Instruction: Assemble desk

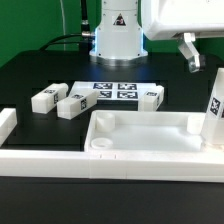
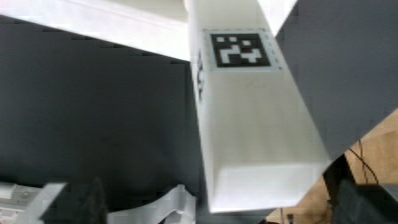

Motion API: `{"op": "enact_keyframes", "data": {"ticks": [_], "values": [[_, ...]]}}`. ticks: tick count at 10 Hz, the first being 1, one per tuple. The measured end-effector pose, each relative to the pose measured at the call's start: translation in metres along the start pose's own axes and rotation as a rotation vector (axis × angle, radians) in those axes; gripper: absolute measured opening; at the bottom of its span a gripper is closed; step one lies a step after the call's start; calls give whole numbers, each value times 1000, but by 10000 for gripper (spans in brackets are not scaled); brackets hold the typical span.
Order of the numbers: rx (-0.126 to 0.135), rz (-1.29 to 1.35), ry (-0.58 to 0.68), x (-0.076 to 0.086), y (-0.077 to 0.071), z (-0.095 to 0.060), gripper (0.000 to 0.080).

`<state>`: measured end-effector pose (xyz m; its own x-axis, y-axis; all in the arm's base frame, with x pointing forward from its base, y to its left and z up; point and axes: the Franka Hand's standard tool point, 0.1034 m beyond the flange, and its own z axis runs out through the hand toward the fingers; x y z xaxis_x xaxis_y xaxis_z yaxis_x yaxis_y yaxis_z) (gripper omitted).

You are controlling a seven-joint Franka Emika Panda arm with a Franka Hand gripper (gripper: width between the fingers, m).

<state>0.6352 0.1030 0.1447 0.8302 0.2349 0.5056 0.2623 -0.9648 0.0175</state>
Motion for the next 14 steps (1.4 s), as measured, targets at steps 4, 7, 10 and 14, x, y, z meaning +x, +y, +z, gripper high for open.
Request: {"op": "enact_keyframes", "data": {"ticks": [4, 7, 10, 14], "values": [[8, 49, -45, -6, -2, 5, 649], [44, 103, -270, -13, -17, 9, 649], [78, 102, -504, -21, -18, 11, 649], [81, 99, -517, -9, -8, 12, 649]]}}
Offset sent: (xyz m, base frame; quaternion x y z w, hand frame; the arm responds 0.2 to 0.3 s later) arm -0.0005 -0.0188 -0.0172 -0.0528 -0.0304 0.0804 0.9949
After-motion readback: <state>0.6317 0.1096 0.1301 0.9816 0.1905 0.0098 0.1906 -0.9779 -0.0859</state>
